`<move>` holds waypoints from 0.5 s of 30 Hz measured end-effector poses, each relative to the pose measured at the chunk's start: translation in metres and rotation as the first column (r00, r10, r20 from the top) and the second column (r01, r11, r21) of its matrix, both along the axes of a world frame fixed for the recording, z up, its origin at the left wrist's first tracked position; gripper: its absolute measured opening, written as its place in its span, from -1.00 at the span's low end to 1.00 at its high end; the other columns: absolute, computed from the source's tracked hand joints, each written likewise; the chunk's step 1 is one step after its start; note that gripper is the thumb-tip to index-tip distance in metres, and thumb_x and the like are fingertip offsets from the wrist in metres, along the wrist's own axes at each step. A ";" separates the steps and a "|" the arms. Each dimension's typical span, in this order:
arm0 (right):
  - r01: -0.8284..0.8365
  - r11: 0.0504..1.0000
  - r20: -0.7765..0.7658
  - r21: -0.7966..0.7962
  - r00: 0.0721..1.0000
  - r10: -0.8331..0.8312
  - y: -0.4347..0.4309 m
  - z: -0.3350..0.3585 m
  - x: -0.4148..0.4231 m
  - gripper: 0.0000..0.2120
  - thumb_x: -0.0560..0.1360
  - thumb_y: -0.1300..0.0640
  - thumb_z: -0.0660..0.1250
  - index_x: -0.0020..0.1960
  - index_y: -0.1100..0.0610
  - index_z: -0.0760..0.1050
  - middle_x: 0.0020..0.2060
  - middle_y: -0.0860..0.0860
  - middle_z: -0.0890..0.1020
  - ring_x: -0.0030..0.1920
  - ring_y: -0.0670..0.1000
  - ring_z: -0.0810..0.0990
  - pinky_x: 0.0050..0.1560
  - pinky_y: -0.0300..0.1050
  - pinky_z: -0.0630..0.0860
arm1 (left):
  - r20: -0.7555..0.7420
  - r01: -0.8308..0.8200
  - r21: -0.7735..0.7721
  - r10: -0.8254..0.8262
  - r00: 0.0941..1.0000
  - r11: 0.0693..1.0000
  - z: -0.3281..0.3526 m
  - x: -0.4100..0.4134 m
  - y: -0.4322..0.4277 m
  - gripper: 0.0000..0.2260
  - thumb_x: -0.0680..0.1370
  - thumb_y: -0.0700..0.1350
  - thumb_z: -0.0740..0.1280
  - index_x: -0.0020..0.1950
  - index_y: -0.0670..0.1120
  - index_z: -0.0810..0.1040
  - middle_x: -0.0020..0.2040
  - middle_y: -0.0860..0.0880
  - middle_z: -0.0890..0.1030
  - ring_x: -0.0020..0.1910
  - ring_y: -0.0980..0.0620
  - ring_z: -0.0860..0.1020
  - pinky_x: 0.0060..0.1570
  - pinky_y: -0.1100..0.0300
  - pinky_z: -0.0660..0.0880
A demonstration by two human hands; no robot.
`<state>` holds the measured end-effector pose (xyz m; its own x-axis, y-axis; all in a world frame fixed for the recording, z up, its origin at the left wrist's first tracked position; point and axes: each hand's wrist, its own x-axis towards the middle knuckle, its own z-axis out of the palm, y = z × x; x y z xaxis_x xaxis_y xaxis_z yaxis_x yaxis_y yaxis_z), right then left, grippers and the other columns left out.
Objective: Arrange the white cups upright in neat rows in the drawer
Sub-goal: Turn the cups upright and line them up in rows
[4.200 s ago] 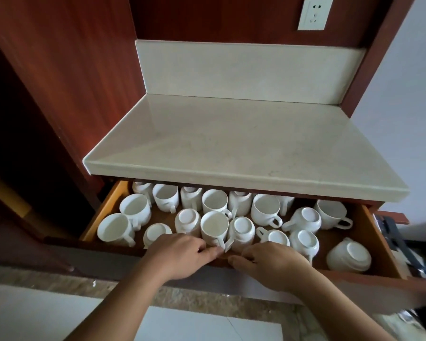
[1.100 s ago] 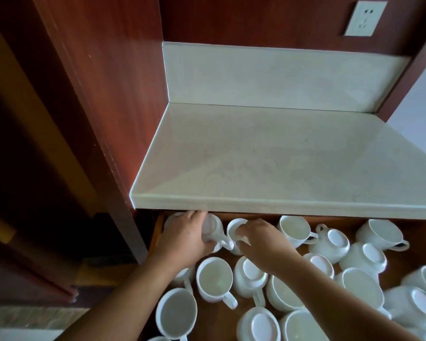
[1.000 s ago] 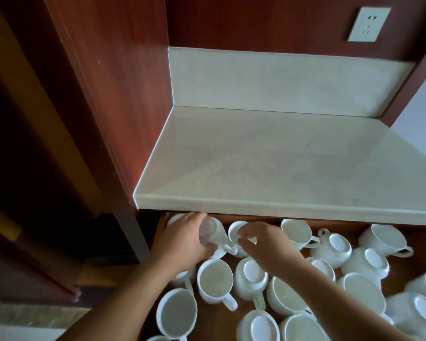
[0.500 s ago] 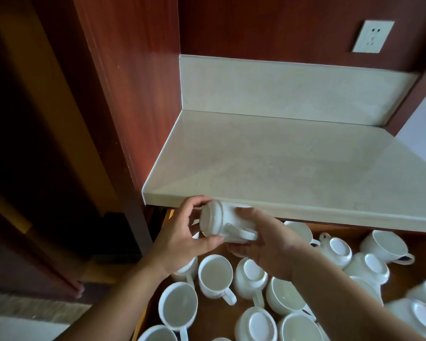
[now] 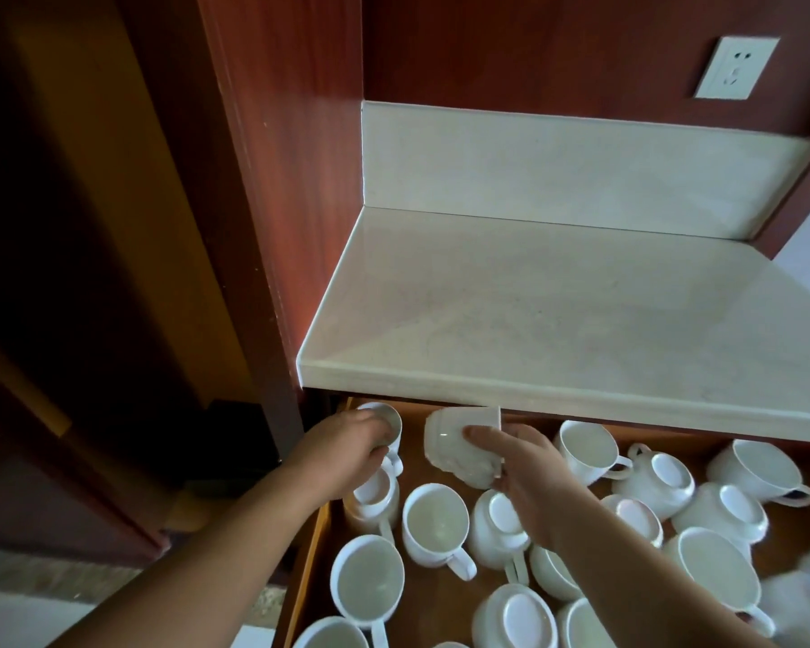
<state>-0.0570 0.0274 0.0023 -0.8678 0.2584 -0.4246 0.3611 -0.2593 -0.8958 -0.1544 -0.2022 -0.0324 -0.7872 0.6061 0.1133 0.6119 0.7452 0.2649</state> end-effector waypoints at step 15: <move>-0.141 0.742 0.228 0.656 0.974 -0.016 -0.042 -0.009 -0.025 -0.14 0.27 -0.23 0.58 0.42 0.06 0.32 0.24 -0.01 0.39 0.14 0.04 0.49 0.06 0.03 0.57 | -0.104 0.019 -0.070 -0.026 0.994 0.997 -0.032 -0.019 0.008 -0.86 0.55 -0.04 0.28 -0.02 0.09 0.64 -0.06 0.09 0.67 -0.08 0.05 0.64 -0.10 0.09 0.59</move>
